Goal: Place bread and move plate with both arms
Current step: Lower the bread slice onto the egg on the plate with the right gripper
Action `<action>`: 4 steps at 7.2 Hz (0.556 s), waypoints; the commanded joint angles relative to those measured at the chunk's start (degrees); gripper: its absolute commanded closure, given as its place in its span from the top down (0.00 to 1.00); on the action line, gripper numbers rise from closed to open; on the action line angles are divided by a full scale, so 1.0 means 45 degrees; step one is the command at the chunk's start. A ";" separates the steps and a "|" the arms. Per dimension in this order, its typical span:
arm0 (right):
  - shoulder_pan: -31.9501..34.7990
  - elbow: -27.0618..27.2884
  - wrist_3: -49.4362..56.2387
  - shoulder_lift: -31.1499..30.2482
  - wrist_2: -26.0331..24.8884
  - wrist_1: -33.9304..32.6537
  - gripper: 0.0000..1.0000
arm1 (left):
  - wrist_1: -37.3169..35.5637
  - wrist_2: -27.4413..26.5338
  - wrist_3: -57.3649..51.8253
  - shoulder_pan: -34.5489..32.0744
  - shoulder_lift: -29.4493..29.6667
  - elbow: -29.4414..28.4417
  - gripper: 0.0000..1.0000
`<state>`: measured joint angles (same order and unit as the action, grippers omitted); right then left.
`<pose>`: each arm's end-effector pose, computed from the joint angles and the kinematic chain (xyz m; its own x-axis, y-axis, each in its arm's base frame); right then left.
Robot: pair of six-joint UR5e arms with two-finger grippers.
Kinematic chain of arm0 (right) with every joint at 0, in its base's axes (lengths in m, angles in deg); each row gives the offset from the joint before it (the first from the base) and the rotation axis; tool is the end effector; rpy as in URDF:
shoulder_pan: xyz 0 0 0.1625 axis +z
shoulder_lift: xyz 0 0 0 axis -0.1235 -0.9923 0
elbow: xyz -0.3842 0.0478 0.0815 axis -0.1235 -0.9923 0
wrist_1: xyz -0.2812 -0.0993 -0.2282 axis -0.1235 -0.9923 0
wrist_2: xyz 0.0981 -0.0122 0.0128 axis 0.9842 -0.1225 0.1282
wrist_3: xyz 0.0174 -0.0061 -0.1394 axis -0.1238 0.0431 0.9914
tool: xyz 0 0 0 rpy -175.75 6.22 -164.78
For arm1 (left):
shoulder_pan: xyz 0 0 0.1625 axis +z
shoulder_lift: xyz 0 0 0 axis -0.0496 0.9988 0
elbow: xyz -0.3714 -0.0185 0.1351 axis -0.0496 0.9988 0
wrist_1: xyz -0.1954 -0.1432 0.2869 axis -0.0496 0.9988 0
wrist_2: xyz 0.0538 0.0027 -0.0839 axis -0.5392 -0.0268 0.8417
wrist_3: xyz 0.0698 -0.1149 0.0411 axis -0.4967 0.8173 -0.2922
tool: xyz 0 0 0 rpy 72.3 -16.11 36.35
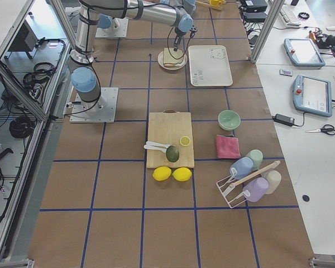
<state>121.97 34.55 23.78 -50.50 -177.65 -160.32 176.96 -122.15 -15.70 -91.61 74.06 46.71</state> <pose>0.3638 -0.4633 0.2098 -0.9399 0.3181 0.1243 0.3345 0.9308 0.1475 -0.1243 -0.4920 0.4528 -0.9986 0.0528 0.0043 0.0523 0.9949 -0.0868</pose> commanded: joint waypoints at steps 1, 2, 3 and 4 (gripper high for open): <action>-0.0019 -0.0092 0.0079 -0.0100 0.0023 -0.0007 1.00 | 0.0000 0.0000 -0.0019 0.0000 0.0004 0.0000 1.00; -0.0193 -0.0112 0.0176 -0.0256 0.0023 0.0012 1.00 | 0.0000 0.0000 0.0000 0.0000 0.0004 0.0000 1.00; -0.0369 -0.0151 0.0293 -0.0373 0.0003 0.0032 1.00 | 0.0000 0.0000 -0.0019 0.0019 0.0004 0.0000 1.00; -0.0951 -0.0229 0.1590 -0.0916 0.0023 0.0032 1.00 | 0.0000 0.0000 0.0000 0.0000 0.0004 0.0000 1.00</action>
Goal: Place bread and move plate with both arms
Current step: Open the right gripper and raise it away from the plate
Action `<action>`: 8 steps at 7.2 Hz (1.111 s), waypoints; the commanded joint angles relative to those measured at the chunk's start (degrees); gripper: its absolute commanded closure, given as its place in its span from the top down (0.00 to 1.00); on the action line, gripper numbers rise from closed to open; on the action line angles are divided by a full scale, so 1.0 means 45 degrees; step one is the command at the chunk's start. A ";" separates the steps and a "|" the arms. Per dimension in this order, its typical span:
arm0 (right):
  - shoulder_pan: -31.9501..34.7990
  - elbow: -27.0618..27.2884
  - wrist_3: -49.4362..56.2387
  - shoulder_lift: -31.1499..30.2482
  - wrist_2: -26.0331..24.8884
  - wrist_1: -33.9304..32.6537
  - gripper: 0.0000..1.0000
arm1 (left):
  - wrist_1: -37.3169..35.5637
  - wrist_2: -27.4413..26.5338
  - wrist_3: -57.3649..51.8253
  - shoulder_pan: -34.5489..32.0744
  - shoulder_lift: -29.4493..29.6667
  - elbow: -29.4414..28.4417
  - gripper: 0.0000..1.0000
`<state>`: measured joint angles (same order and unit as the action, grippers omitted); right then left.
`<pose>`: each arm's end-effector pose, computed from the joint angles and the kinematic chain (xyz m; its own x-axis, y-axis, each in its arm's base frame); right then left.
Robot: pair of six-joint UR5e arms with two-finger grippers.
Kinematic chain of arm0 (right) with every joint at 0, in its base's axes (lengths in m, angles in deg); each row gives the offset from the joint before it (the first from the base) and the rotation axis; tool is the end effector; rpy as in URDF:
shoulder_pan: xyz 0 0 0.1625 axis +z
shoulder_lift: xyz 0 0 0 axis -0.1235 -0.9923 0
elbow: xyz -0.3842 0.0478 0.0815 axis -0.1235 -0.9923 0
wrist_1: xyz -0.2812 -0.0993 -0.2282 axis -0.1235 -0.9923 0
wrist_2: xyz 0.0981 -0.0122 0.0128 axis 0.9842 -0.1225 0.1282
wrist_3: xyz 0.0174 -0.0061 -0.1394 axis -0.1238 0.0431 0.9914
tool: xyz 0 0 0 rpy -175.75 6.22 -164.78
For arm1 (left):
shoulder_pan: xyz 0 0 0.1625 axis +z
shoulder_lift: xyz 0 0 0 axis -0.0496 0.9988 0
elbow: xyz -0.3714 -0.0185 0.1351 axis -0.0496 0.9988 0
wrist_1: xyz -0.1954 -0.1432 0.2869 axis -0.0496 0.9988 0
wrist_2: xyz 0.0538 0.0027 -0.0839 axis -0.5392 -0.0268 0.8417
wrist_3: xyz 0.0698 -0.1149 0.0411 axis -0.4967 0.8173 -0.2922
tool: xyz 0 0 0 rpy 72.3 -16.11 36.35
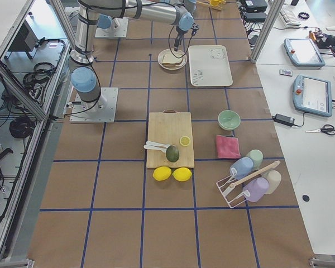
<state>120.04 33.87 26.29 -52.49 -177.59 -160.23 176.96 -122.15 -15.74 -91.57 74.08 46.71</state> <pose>0.3486 -0.4763 0.2343 -0.9456 0.3134 0.0874 0.3223 0.9389 0.1204 -0.1240 -0.4922 0.4526 -0.9986 0.0528 0.0043 0.0523 0.9949 -0.0865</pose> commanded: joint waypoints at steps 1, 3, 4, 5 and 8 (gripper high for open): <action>-0.1572 -0.0020 0.2477 -0.1232 0.0009 0.0146 1.00 | 0.0000 0.0000 0.0010 -0.0028 0.0000 0.0019 1.00; -0.3119 0.0019 0.4432 -0.2349 -0.0185 0.0361 1.00 | 0.0000 0.0000 0.0204 -0.0106 -0.0020 0.0194 1.00; -0.3629 0.0020 0.5740 -0.2933 -0.0264 0.0923 1.00 | 0.0000 0.0020 0.0457 -0.0300 0.0116 0.0369 1.00; -0.4136 0.0020 0.6952 -0.3616 -0.0245 0.1374 1.00 | -0.0251 0.0020 0.1368 -0.0611 0.0330 0.0526 1.00; -0.5351 0.0058 0.9503 -0.4947 -0.0264 0.3204 1.00 | -0.4511 0.1989 0.2502 -0.1374 0.0820 0.3540 1.00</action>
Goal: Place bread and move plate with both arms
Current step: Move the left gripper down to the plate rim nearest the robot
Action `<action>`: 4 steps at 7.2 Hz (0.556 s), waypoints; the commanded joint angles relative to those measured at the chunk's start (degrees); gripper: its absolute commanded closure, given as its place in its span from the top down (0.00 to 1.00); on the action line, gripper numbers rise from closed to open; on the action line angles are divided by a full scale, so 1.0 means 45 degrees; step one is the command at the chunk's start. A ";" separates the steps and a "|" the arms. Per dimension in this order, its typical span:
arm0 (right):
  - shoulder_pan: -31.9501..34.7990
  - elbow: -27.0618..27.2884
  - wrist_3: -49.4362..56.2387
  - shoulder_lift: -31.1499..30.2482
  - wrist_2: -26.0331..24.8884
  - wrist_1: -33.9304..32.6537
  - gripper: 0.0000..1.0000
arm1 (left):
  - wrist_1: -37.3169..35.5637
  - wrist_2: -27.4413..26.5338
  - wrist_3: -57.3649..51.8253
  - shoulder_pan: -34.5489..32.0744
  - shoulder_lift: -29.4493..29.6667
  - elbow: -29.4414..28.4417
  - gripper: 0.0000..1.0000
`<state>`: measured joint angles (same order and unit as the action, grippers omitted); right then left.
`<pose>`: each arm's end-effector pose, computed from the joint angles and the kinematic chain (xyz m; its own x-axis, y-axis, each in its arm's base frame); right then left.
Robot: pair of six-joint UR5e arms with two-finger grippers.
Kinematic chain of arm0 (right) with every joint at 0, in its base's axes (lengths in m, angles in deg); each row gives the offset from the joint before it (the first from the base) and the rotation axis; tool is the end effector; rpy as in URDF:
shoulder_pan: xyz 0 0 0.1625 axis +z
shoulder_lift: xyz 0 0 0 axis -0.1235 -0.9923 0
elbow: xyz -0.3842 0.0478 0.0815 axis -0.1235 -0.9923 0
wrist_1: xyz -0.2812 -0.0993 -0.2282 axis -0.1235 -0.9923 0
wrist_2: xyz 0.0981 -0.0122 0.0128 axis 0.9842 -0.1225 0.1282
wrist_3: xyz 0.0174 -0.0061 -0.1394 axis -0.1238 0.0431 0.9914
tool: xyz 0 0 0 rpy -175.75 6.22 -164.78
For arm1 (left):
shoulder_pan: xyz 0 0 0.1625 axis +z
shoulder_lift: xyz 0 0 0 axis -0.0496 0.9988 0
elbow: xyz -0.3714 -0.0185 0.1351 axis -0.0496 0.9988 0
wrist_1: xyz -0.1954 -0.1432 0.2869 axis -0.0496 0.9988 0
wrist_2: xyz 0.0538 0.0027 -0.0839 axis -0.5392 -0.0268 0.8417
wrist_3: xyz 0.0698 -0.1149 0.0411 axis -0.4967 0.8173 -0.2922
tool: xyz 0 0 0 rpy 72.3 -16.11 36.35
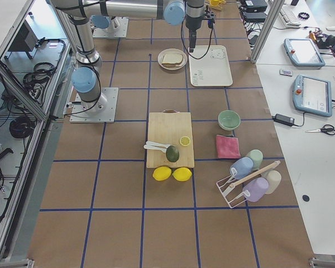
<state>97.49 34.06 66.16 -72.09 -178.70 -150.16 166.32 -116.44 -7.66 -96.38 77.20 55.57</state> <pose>0.1360 -0.4930 0.4014 -0.9997 0.0220 0.0045 0.0220 0.9997 -0.0146 -0.1797 -0.4954 0.3755 -0.9935 0.0017 0.1139 -0.0046 0.9985 -0.0552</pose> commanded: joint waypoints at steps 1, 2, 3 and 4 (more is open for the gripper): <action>-0.0342 0.0074 0.0643 -0.0615 0.0003 0.1131 1.00 | -0.3733 0.0627 0.1488 -0.0947 0.0184 0.2823 1.00; -0.0323 0.0172 0.0643 -0.0711 0.0042 0.1074 1.00 | -0.5005 0.0530 0.2038 -0.1611 0.0359 0.3763 1.00; -0.0342 0.0211 0.0643 -0.0770 -0.0015 0.1093 1.00 | -0.5637 0.0529 0.2333 -0.1830 0.0593 0.4333 1.00; -0.0342 0.0231 0.0624 -0.0771 0.0081 0.1055 1.00 | -0.5682 0.0529 0.2355 -0.1910 0.0788 0.4648 1.00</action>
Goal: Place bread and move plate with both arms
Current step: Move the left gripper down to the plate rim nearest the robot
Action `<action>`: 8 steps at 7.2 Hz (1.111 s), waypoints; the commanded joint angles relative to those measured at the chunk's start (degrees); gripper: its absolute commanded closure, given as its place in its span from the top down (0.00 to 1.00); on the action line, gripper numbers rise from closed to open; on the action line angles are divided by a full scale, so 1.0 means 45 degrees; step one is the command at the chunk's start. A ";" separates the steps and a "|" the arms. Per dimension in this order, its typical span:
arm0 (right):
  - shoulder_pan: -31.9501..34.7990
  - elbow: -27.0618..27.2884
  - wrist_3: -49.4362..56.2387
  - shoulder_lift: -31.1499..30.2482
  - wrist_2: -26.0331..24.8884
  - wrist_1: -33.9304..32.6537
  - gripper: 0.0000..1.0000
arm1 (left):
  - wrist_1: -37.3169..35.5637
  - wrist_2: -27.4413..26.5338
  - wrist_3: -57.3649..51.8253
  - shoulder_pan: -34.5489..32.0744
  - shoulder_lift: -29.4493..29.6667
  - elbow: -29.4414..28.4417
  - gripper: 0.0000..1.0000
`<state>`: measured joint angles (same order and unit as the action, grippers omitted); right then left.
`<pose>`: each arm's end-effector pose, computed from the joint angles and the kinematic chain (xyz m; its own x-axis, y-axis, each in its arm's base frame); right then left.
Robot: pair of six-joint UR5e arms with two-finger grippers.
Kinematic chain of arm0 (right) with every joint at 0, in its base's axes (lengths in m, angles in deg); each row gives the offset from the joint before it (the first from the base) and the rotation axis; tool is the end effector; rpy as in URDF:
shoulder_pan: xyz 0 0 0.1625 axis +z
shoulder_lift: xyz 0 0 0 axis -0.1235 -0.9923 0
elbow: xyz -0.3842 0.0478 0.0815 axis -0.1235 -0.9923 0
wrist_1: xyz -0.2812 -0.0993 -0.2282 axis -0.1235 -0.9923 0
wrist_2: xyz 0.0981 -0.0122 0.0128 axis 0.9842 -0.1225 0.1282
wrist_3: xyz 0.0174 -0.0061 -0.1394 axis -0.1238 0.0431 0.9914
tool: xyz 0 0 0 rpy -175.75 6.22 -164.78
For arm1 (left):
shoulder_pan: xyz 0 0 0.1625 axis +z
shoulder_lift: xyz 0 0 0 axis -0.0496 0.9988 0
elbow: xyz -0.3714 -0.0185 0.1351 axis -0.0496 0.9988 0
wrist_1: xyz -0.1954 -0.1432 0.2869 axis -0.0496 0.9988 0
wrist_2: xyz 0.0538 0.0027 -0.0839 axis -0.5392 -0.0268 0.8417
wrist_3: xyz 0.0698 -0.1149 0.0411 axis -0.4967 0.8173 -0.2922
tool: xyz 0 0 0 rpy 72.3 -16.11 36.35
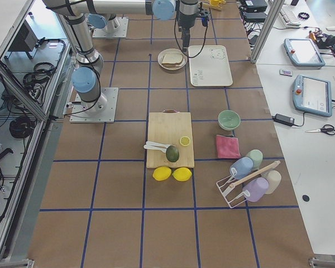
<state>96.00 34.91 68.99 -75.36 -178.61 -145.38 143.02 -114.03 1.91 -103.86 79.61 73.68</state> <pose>0.1239 -0.4684 0.4139 -1.0000 -0.0015 0.0028 -0.0014 0.9996 0.0268 -0.2455 -0.4513 0.2603 -0.9847 -0.0260 0.1725 -0.0391 0.9966 -0.0730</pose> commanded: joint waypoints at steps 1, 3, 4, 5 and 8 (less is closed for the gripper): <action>-0.0011 0.0198 -0.0006 -0.0043 0.0099 -0.0103 1.00 | -0.0563 -0.0026 0.0189 -0.0306 0.0372 0.0938 1.00; -0.0011 0.0277 0.0013 -0.0082 0.0139 -0.0104 1.00 | -0.0954 -0.0046 0.0305 -0.0307 0.0936 0.1175 1.00; -0.0011 0.0277 0.0013 -0.0063 0.0177 -0.0143 1.00 | -0.1070 -0.0007 0.0306 -0.0307 0.1307 0.1118 1.00; -0.0011 0.0277 0.0013 -0.0082 0.0158 -0.0433 1.00 | -0.1709 -0.0007 0.0325 -0.0287 0.1756 0.1117 1.00; -0.0011 0.0277 0.0013 -0.0082 0.0178 -0.0417 1.00 | -0.1755 0.0129 0.0616 -0.0307 0.2599 0.1156 0.88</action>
<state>95.98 36.15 69.05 -75.73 -177.82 -147.26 135.19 -113.81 3.87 -105.20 90.12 78.84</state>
